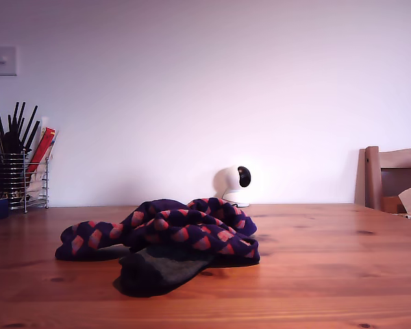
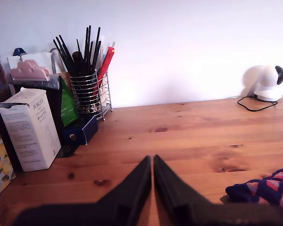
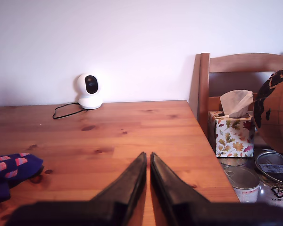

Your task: Fold the socks in front of you. After folding them, place them to the right side.

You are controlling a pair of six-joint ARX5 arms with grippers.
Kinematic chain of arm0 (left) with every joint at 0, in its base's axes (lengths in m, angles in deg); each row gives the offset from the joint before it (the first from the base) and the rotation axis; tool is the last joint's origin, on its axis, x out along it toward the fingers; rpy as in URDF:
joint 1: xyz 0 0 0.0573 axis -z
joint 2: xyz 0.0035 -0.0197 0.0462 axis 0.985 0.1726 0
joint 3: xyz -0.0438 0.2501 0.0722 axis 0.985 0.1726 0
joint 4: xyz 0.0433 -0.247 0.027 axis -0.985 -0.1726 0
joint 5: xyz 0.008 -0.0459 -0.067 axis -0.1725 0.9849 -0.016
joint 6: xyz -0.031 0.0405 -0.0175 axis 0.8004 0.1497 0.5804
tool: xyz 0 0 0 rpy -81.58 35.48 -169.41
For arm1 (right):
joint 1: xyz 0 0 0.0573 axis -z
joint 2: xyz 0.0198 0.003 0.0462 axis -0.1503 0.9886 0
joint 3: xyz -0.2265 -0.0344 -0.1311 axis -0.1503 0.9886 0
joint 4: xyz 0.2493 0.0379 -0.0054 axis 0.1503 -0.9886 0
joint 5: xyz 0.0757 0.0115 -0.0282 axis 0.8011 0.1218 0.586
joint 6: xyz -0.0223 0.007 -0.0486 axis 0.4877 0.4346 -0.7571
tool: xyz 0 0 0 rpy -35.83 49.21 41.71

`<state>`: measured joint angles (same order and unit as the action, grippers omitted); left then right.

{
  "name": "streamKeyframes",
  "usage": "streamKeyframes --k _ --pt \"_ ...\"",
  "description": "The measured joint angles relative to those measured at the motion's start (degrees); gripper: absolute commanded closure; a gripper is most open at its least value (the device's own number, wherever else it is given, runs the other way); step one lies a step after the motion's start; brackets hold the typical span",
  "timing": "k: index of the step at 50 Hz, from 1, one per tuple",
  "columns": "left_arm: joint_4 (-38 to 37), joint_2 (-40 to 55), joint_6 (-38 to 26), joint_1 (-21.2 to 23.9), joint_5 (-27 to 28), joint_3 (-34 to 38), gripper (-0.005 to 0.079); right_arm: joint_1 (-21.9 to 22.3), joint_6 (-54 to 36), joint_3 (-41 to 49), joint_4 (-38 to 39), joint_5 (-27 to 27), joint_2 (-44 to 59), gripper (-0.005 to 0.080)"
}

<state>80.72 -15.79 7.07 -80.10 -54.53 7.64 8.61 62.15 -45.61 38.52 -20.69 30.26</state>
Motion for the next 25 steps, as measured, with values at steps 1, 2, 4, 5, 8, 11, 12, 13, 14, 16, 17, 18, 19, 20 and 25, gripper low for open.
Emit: streamKeyframes --k 1,2,4,5,8,11,12,13,14,16,17,18,19,20,25 --pt "-0.1 0.0 0.0 0.0 0.2 0.0 0.0761 0.0 0.0 0.0 0.1 0.1 0.0 0.0763" --pt "-0.4 -0.1 2.0 -0.8 2.3 0.0 0.0761 0.1 1.3 -0.1 0.2 1.9 0.0 0.0763" --pt "-0.8 -0.3 7.9 -2.5 7.3 -0.1 0.0761 0.6 3.6 -0.6 0.4 5.8 0.0 0.0763" --pt "-0.8 -0.3 10.1 -2.9 8.3 -0.1 0.0761 0.7 4.0 -0.8 0.6 6.3 0.0 0.0763" --pt "-1.0 -0.3 12.7 -3.1 8.5 -0.1 0.0761 0.7 4.3 -1.6 1.1 6.6 0.0 0.0763" --pt "-1.0 -0.3 13.4 -3.1 8.7 -0.1 0.0761 0.7 4.4 -1.9 1.7 6.8 0.0 0.0763" --pt "-1.1 -0.3 13.4 -3.1 8.7 -0.1 0.0761 0.7 4.4 -1.9 1.8 6.8 0.0 0.0763" --pt "-1.1 -0.3 13.4 -3.1 8.5 -0.1 0.0761 0.7 4.4 -1.9 1.9 6.8 0.0 0.0763" --pt "-1.1 -0.3 13.4 -3.1 8.4 -0.1 0.0761 0.7 4.4 -1.9 2.0 6.8 0.0 0.0763" --pt "-1.0 -0.3 13.4 -3.1 7.9 -0.1 0.0762 0.7 4.4 -1.9 2.3 6.8 0.0 0.0763" --pt "-1.0 -0.3 13.4 -3.1 7.8 -0.1 0.0762 0.7 4.4 -1.9 2.7 6.8 0.0 0.0763" --pt "-1.0 -0.3 13.4 -3.1 7.7 -0.1 0.0762 0.7 4.4 -1.9 2.9 6.8 0.0 0.0763" --pt "-1.0 -0.3 13.3 -3.1 7.6 -0.1 0.0762 0.7 4.4 -1.9 3.2 6.8 0.0 0.0763" --pt "-1.0 -0.3 13.2 -3.1 7.5 -0.1 0.0762 0.7 4.4 -1.9 3.5 6.8 0.0 0.0763" --pt "0.3 -0.3 11.8 -3.1 7.5 -0.1 0.0762 0.7 4.5 -1.9 3.7 6.8 0.0 0.0763"
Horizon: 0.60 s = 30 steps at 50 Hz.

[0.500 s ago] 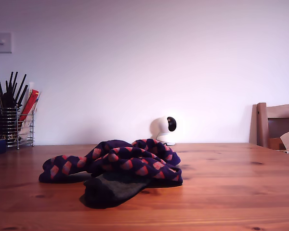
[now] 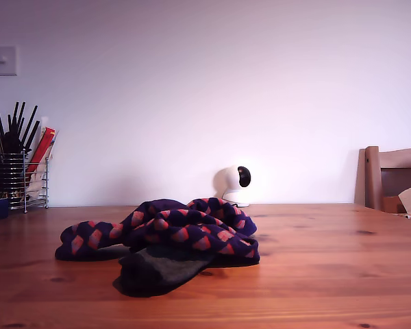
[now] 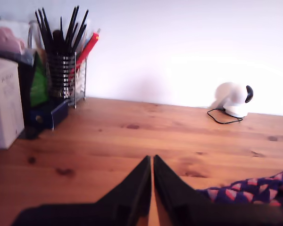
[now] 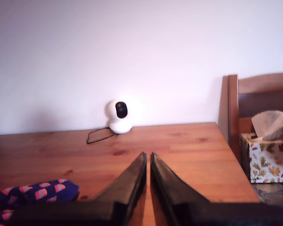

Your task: Fold the socks in front of you. After folding them, place them to the right side.

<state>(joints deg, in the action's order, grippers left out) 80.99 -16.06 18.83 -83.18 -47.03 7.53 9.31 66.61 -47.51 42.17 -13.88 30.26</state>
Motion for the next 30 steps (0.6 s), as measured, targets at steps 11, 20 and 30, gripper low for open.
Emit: streamKeyframes --k 11,20,30 --pt "12.5 0.0 3.4 0.0 1.3 -0.2 0.0762 0.0 8.4 -0.4 0.3 1.5 0.0 0.0763" --pt "10.6 0.0 6.2 0.0 9.7 -3.7 0.0762 0.0 12.0 -6.5 -2.5 7.5 0.0 0.0763" --pt "1.1 2.5 6.3 0.1 18.3 -9.4 0.0762 0.0 12.0 -15.3 -12.1 17.3 1.4 0.0763"
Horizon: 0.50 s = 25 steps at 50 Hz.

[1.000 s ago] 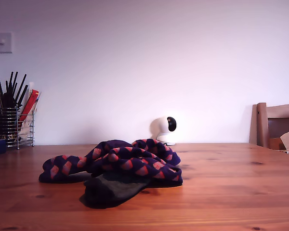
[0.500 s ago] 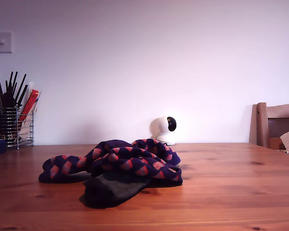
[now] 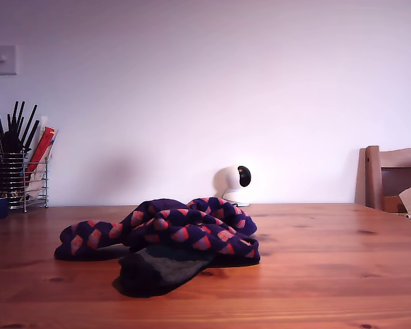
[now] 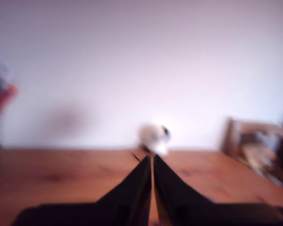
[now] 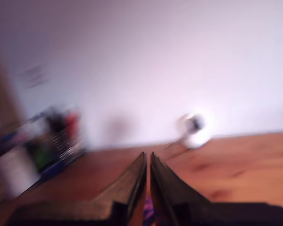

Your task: Fold the socks in front of you. After folding them, place them to the right side.

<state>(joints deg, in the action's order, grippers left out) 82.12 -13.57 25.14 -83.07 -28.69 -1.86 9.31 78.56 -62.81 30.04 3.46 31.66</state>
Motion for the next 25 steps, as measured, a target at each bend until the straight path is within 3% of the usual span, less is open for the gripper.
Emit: streamKeyframes --k 12,25 --pt "-2.5 13.3 -3.0 0.7 9.3 -1.4 0.0761 0.0 -0.7 -3.9 -5.0 12.4 12.3 0.0763" --pt "-3.1 30.9 -13.7 5.8 10.6 -6.2 0.0761 -1.6 -9.0 -11.5 -4.8 20.0 29.6 0.0763"
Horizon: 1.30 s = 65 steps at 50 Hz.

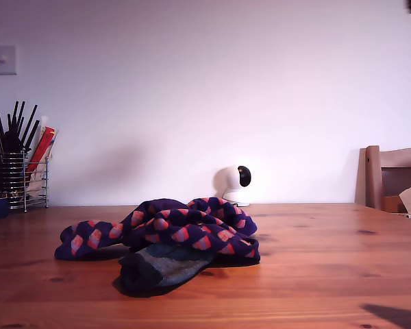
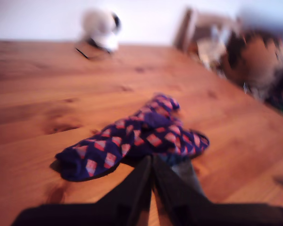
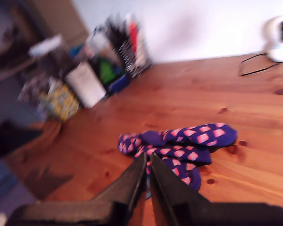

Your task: Fold the socks in front of you. After folding them, place them to the right side.

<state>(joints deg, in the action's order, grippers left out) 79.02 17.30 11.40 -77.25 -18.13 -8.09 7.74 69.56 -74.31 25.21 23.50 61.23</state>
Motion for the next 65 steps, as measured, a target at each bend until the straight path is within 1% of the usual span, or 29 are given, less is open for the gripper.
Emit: streamKeyframes --k 5,10,14,15,16,19,21,22,23,26,27,30,35,42,46,52,58,65 --pt "0.3 6.6 -4.7 1.9 0.0 -3.6 0.0761 -1.3 -4.2 -2.7 0.2 0.3 7.8 0.0763" --pt "0.3 13.1 -7.8 3.6 0.0 -6.4 0.0761 -2.8 -7.4 -4.5 0.2 0.2 15.3 0.0763" --pt "0.3 17.9 -9.2 4.7 -0.1 -8.2 0.0761 -4.4 -10.6 -5.3 -0.1 0.2 19.6 0.0763" --pt "0.3 19.0 -11.3 5.0 -0.2 -8.6 0.0761 -4.8 -12.1 -5.6 -0.1 0.2 20.7 0.0763" --pt "0.2 20.1 -12.0 5.2 -0.3 -9.0 0.0761 -5.3 -12.5 -5.9 -0.1 0.2 21.6 0.0763" --pt "0.1 23.0 -14.5 6.0 -0.9 -10.3 0.0761 -6.5 -17.3 -7.0 0.5 0.0 24.0 0.0763" --pt "0.1 24.8 -16.9 6.5 -1.2 -11.4 0.0761 -7.2 -20.8 -8.0 1.0 -0.5 25.4 0.0763" --pt "0.1 25.6 -17.0 6.8 -1.5 -11.9 0.0761 -7.6 -21.0 -8.5 1.5 -1.0 26.1 0.0763" --pt "0.2 26.3 -19.2 7.1 -1.7 -12.4 0.0761 -8.1 -24.2 -8.9 2.0 -1.7 26.7 0.0763" --pt "0.2 28.6 -19.9 8.0 -2.4 -14.1 0.0761 -9.3 -28.9 -10.4 4.5 -3.9 28.9 0.0763" --pt "0.2 29.3 -23.4 8.3 -2.7 -14.7 0.0761 -9.7 -30.1 -10.8 5.4 -4.8 29.6 0.0763" --pt "0.3 31.6 -25.7 9.2 -3.5 -16.4 0.0761 -10.8 -33.5 -12.0 7.8 -6.5 32.0 0.0763" --pt "0.4 35.5 -27.1 10.9 -4.5 -18.6 0.0761 -13.0 -36.6 -13.0 10.7 -7.5 36.6 0.0763" --pt "1.7 40.7 -29.6 13.4 -5.5 -20.9 0.0761 -15.8 -39.3 -14.5 10.9 -7.6 43.3 0.0763" --pt "2.9 43.5 -29.8 14.7 -6.1 -22.7 0.0761 -17.1 -40.6 -16.9 10.9 -8.3 46.9 0.0763" --pt "4.8 48.1 -29.8 16.0 -7.8 -26.8 0.0761 -19.2 -42.3 -22.0 11.0 -10.6 51.3 0.0763" --pt "7.9 52.9 -29.8 16.7 -9.0 -30.6 0.0761 -21.2 -46.4 -26.7 10.0 -11.5 54.2 0.0763" --pt "8.7 59.1 -29.8 17.3 -9.1 -34.8 0.0761 -22.7 -49.7 -30.9 7.2 -13.6 58.0 0.0763"
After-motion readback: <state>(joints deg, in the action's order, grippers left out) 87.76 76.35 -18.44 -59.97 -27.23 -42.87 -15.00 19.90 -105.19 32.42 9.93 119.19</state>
